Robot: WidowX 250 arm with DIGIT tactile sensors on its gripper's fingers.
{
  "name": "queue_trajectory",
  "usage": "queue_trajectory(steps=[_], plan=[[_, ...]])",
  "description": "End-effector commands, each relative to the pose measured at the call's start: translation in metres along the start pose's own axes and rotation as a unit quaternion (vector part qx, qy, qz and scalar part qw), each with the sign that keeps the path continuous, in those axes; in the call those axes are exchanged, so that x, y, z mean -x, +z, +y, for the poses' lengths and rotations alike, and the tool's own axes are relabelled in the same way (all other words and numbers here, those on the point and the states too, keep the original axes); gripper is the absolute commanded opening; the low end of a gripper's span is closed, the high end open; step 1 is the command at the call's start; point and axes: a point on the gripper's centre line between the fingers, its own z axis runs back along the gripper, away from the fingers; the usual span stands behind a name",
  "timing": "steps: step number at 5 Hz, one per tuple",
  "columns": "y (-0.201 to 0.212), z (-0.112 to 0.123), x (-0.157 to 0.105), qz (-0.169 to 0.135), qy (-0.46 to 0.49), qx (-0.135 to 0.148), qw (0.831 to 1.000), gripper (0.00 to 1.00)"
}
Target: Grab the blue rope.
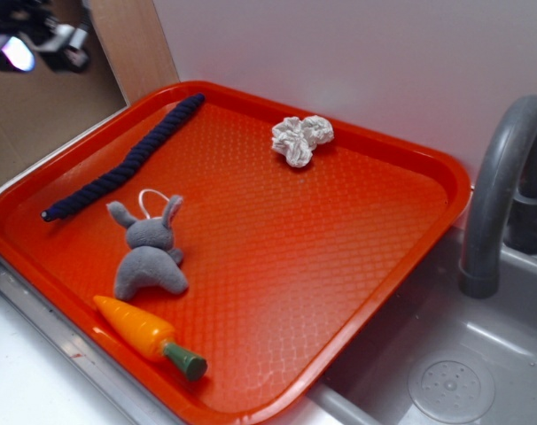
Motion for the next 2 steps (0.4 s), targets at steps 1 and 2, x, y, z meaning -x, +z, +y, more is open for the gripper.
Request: queue_trajectory(steps=[1, 2], plan=[[-0.052, -0.029, -0.016, -0.004, -0.018, -0.007, 1.000, 1.00], [-0.078, -0.039, -0.012, 0.025, -0.031, 0.000, 0.999, 1.00]])
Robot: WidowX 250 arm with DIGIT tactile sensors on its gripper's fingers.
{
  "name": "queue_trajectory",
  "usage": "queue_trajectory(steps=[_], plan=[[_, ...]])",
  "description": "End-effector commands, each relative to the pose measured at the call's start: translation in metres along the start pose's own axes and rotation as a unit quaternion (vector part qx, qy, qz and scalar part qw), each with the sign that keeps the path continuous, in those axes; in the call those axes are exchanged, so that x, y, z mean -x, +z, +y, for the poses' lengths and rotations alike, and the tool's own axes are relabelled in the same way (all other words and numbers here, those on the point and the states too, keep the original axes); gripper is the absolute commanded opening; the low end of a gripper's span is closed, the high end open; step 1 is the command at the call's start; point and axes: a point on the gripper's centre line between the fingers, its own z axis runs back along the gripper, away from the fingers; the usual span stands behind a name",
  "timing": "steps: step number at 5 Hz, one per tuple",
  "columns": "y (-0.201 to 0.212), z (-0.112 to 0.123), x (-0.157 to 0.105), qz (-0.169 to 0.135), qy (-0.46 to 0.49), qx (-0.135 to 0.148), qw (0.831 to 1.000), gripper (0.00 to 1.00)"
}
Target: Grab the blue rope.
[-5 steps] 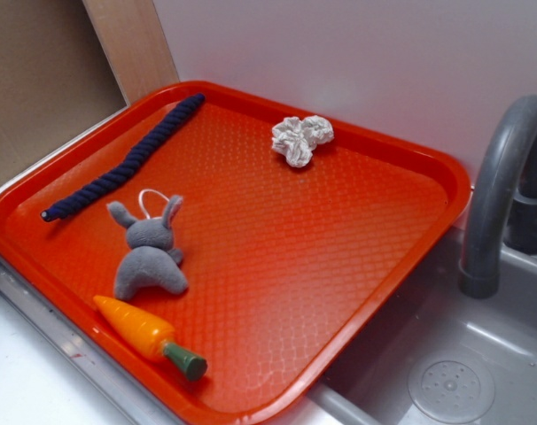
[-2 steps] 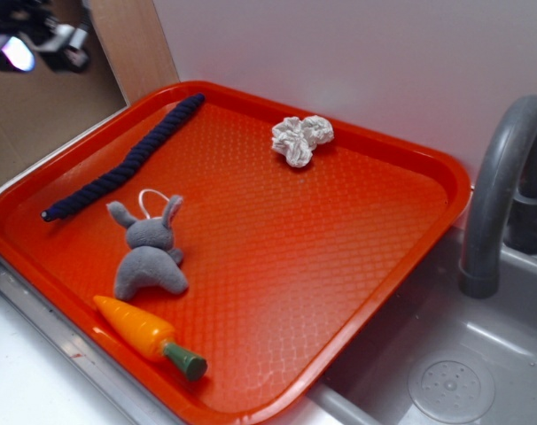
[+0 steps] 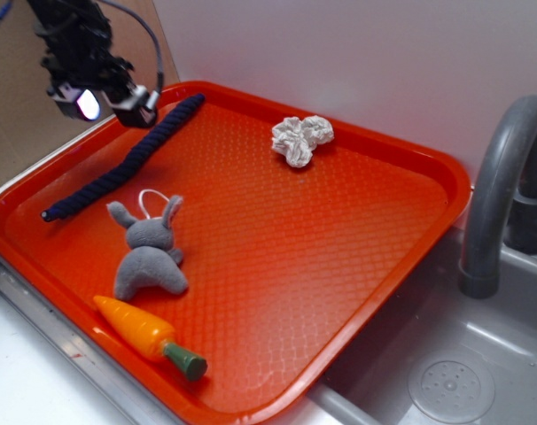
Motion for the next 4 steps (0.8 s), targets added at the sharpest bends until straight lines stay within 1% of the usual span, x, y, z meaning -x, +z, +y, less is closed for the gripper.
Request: queue_trajectory(steps=[1, 2, 3, 4], plan=[[-0.039, -0.018, -0.003, 0.026, -0.018, 0.031, 0.999, 1.00], [-0.053, -0.018, -0.002, 0.040, -0.025, 0.033, 0.998, 1.00], [-0.055, -0.020, 0.001, 0.040, -0.036, 0.041, 0.998, 0.00], [-0.043, -0.022, 0.004, 0.030, -0.042, 0.036, 0.998, 0.00]])
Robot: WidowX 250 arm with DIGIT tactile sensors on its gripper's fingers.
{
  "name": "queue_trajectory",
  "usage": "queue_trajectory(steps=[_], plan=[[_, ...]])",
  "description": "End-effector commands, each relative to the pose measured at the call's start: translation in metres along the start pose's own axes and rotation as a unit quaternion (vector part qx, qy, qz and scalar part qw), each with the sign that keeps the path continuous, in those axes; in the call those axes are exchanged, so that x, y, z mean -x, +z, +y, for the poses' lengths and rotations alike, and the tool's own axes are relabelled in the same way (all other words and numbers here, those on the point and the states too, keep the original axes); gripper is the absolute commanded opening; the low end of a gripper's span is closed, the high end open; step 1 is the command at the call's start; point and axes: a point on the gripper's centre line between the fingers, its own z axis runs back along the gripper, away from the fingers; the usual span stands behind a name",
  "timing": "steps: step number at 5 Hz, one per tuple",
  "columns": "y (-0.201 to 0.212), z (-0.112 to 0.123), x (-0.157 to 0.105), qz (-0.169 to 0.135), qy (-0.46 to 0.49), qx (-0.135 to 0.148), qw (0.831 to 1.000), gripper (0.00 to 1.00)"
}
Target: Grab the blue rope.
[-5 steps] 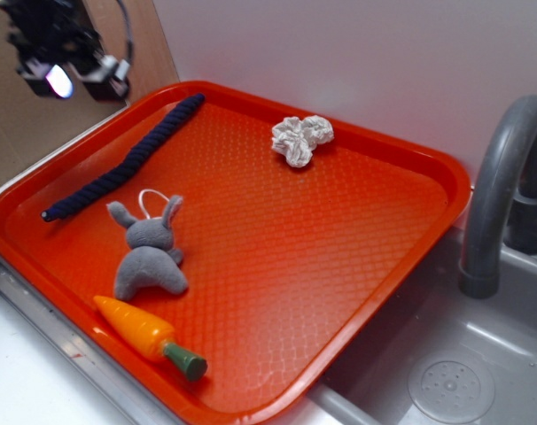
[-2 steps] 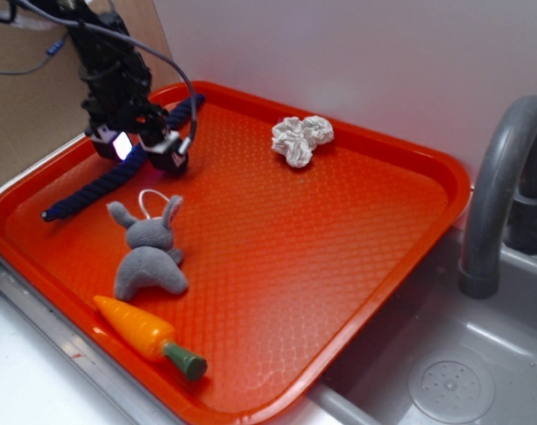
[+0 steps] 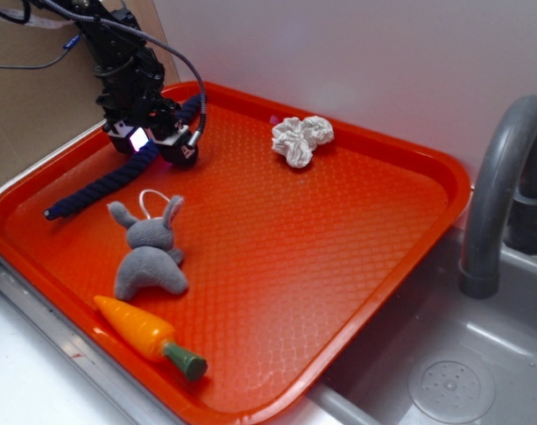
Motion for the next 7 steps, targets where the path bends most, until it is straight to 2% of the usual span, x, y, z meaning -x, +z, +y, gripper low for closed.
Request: queue_trajectory(steps=[1, 2, 3, 4, 5, 6, 7], plan=[[0.035, -0.003, 0.009, -0.011, -0.034, -0.022, 0.999, 0.00], [0.080, -0.012, 0.007, -0.005, -0.038, -0.003, 0.999, 0.00], [0.130, -0.029, 0.022, -0.006, -0.017, 0.002, 1.000, 0.00], [0.182, -0.048, 0.041, -0.008, -0.105, 0.042, 0.994, 0.00], [0.222, -0.064, 0.063, -0.046, -0.146, 0.065, 0.986, 0.00], [0.231, -0.057, 0.068, -0.063, -0.118, 0.088, 0.987, 0.00], [0.224, -0.044, 0.060, -0.057, -0.104, 0.084, 0.989, 0.00]])
